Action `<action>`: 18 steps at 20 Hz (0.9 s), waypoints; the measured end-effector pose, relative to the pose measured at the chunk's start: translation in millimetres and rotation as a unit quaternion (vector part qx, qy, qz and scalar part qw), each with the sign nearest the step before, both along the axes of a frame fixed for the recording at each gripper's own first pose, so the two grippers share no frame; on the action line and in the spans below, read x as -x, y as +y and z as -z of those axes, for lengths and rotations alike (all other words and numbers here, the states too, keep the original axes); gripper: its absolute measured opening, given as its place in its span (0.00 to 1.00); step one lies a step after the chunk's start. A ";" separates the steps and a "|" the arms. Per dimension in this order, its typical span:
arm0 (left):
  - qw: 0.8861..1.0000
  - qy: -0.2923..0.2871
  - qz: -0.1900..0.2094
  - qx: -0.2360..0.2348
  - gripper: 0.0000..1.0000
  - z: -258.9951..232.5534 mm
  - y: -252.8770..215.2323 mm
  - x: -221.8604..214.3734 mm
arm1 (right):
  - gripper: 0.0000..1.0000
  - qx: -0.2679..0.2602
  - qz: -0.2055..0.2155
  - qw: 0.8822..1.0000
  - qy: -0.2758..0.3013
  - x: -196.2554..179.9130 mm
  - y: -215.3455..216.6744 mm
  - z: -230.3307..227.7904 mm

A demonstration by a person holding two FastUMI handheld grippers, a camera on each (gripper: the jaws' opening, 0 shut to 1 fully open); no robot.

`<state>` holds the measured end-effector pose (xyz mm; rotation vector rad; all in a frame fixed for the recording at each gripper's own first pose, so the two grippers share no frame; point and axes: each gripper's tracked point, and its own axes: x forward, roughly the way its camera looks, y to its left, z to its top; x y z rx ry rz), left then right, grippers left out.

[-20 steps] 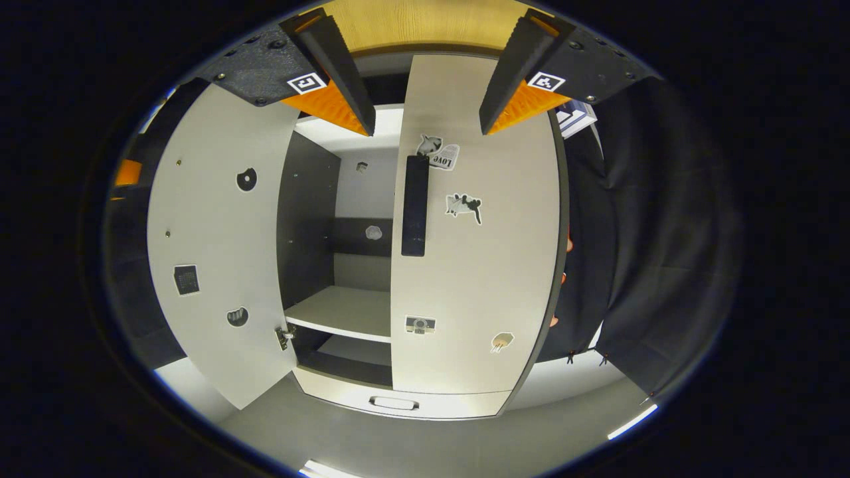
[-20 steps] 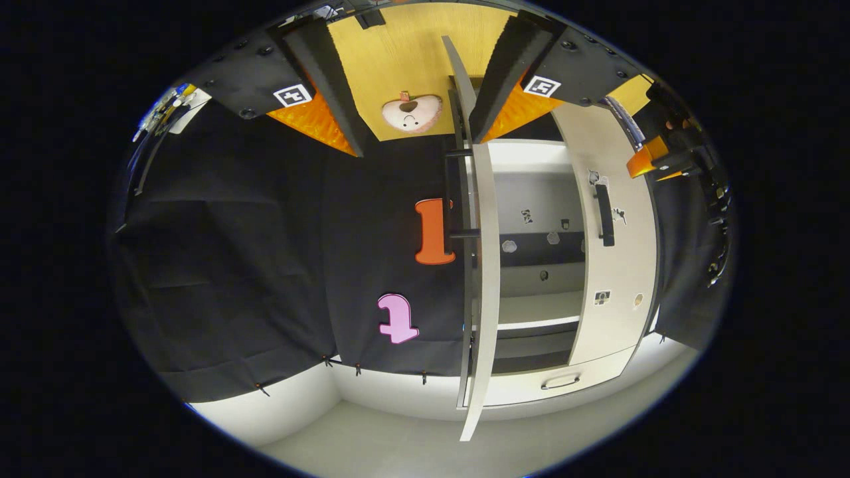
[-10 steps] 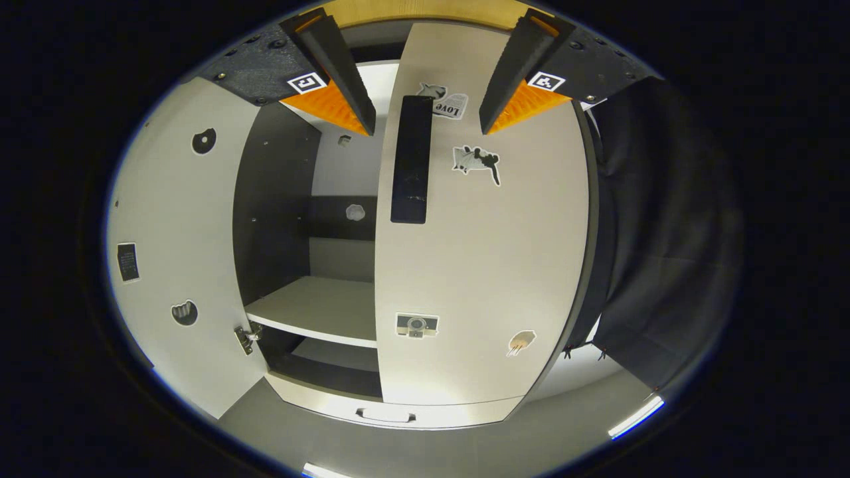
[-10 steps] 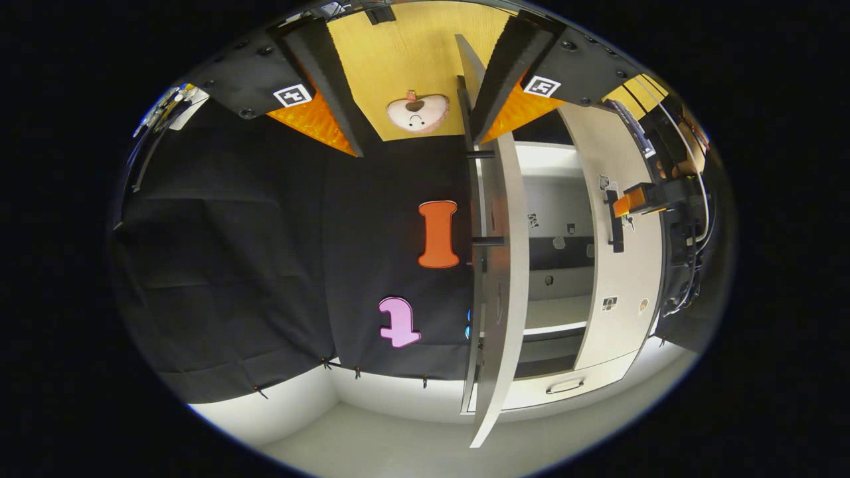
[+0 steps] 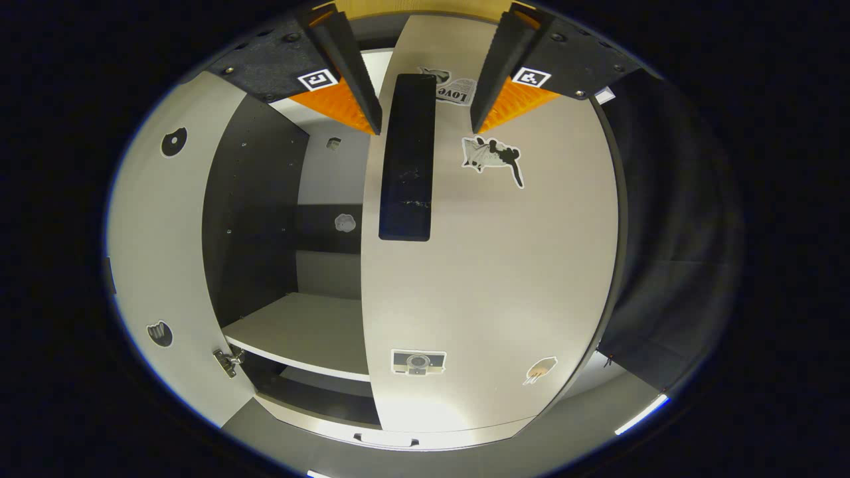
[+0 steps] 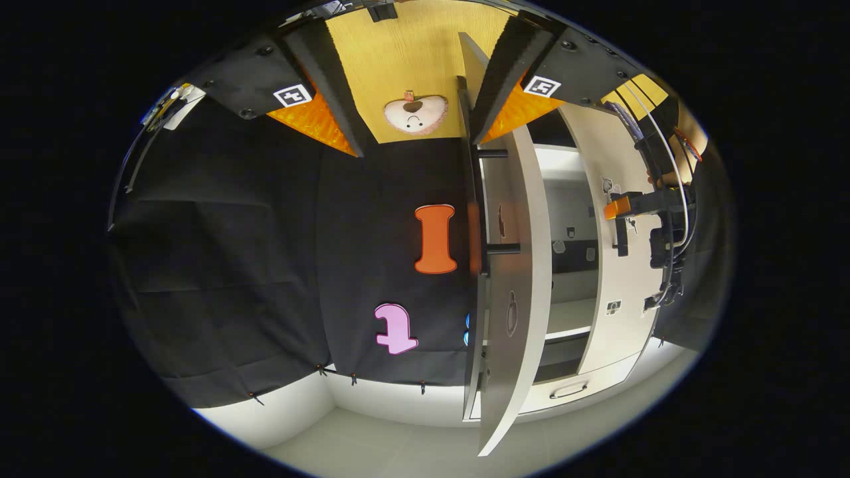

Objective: Open the right door of the double-door shoe cabinet with the right hand, and open the left door with the left hand.

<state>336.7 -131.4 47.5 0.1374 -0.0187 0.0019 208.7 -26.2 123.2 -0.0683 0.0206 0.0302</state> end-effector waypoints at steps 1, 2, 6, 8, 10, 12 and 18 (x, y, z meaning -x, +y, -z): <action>1.000 0.005 -0.001 0.000 0.71 3.1 0.4 -0.5 | 1.00 0.000 -0.001 1.000 0.000 -0.6 -0.5 -0.6; 1.000 0.006 0.000 0.003 0.66 4.5 -1.0 -0.5 | 1.00 0.000 -0.001 1.000 -0.001 -1.4 -1.1 -1.8; 1.000 0.010 0.013 0.001 0.40 7.0 -9.8 -1.0 | 1.00 0.001 0.002 1.000 -0.004 -2.1 -2.9 -3.4; 0.999 0.018 0.008 -0.025 0.31 9.3 -10.0 0.1 | 1.00 -0.002 0.002 1.000 -0.004 -0.1 -1.6 -3.4; 1.000 0.017 0.003 -0.018 0.24 9.4 -8.2 1.0 | 1.00 -0.001 0.007 1.000 -0.004 1.9 -1.7 -4.2; 1.000 0.011 0.006 -0.007 0.19 9.2 -6.9 3.6 | 0.92 -0.001 0.015 1.000 -0.008 6.7 0.5 -6.9; 0.998 0.018 0.059 0.002 0.13 -3.1 -8.2 27.5 | 0.92 -0.009 0.032 0.999 -0.015 8.9 12.2 -11.3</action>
